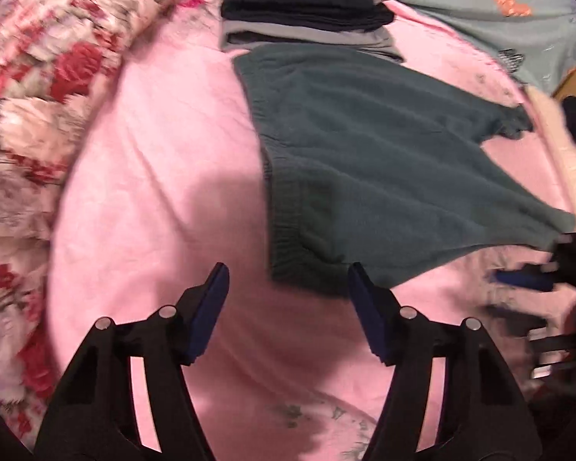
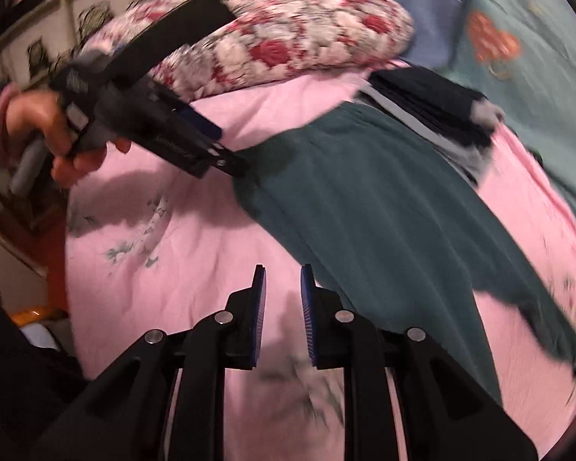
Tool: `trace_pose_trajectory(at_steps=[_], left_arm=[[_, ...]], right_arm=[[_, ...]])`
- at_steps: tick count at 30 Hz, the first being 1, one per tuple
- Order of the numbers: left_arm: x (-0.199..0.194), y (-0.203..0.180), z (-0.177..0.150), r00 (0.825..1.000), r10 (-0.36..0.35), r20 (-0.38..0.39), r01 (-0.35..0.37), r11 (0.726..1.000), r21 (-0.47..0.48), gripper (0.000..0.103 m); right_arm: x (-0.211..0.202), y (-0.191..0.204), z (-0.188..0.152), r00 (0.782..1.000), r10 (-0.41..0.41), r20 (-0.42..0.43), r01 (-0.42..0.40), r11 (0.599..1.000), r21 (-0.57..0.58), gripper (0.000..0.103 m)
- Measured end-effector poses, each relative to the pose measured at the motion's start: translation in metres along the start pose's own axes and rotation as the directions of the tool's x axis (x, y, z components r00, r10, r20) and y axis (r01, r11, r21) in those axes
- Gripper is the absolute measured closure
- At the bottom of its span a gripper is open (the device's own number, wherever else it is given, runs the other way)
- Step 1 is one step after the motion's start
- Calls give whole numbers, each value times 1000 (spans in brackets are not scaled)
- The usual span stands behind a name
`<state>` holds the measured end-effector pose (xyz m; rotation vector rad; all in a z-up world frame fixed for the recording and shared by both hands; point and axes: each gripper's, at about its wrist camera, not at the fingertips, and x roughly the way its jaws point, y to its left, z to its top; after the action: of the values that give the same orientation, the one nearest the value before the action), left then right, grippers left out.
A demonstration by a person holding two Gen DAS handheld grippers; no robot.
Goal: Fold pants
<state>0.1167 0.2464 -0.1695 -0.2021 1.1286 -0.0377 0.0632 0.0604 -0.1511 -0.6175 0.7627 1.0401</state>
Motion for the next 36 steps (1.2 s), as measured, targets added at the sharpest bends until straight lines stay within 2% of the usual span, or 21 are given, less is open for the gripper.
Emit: trace_pose_trajectory(at_steps=[3,7,11,14,17,19,21,23,25,26,30,36], left_arm=[[8,1,-1,996,-83,-19,83,997,9,41],[19,-3,0,993,-110,-36,112,993,46,44],[21,1,6,990,-136,-32,138,989,54,44],[24,2,8,988,-155,-26,156,986,59,45],[23,2,9,988,-149,-27,151,986,73,57],[25,6,10,985,-170,-39,172,984,57,77],[25,9,9,983,-179,-34,181,982,50,77],[24,9,7,985,-170,-30,172,983,62,77],[23,9,6,986,-165,-24,166,984,62,77],[22,10,7,986,-167,-17,168,984,56,77],[6,16,9,987,-161,20,160,986,50,80],[-31,34,9,989,-123,80,119,991,56,80]], right_arm=[[28,10,12,999,-31,-15,30,998,-52,85],[60,17,17,996,-44,-79,36,995,-95,85],[63,21,16,991,-112,-67,100,982,-161,84],[66,20,18,992,-104,-76,90,981,-174,84],[68,22,22,987,-140,-73,121,968,-220,84],[71,27,23,986,-151,-77,126,958,-259,84],[73,29,25,984,-167,-59,145,949,-279,75],[76,29,30,983,-178,-51,158,950,-270,74],[79,28,33,985,-159,-64,137,956,-260,86],[80,30,33,986,-144,-81,117,957,-266,102],[68,46,37,983,-178,-49,156,941,-300,102],[39,70,63,995,-102,-9,99,979,-178,102]])
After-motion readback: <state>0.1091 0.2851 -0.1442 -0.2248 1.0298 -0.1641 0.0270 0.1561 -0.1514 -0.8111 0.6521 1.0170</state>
